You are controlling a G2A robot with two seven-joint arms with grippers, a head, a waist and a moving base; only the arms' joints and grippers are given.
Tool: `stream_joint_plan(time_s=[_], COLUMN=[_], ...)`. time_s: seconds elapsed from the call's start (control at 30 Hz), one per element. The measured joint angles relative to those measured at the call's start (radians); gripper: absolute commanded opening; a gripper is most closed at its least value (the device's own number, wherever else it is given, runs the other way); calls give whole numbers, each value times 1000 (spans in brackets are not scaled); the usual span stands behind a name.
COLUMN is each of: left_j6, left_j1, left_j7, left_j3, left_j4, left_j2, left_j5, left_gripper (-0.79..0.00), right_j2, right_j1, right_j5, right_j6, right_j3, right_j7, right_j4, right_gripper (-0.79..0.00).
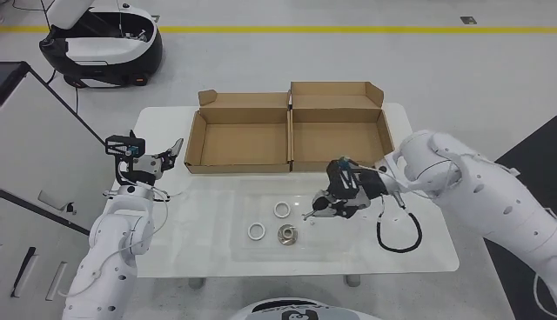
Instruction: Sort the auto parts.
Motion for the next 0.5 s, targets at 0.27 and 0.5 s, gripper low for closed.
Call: stream_joint_plan(time_s=[0.27,0.5], left_j6=[0,0], left_j1=[0,0], left_j7=[0,0], left_j3=[0,0], left_j4=[0,0], left_j2=[0,0], left_j5=[0,0], left_gripper=[0,0], right_j2=[47,92], right_j1=[-9,43], right_j5=[-226,-620], right_j6=[0,0], right_j3=[-18,-133], right_j7=[-336,-880], right_j4=[-45,-6], right_gripper=[-785,-785])
